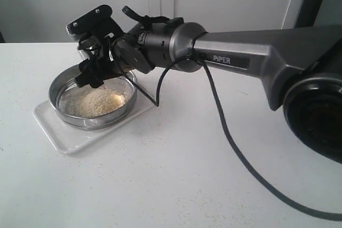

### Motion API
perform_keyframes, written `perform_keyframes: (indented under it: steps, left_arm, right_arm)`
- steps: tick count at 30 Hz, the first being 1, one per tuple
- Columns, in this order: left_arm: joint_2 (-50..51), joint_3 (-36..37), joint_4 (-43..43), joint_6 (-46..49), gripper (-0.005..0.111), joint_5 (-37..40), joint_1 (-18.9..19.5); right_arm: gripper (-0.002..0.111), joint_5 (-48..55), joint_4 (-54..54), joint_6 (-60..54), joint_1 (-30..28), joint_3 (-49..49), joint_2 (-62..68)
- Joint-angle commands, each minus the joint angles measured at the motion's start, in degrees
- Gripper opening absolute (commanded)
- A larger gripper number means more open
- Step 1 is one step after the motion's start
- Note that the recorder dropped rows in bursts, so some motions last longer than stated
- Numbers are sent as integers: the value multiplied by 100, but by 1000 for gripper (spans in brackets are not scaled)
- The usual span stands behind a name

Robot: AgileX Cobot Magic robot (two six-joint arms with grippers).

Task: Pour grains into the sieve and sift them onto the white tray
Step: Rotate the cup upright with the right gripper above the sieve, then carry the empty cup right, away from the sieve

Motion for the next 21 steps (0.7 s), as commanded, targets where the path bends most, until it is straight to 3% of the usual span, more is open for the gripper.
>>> perform_keyframes:
  steps: [1, 21]
  left_arm:
    - [-22, 44, 0, -56, 0, 41, 7]
    - [-22, 44, 0, -56, 0, 41, 7]
  right_arm:
    - [0, -426, 58, -65, -146, 404, -335]
    - [0, -1716, 208, -2, -1216, 2339, -1424]
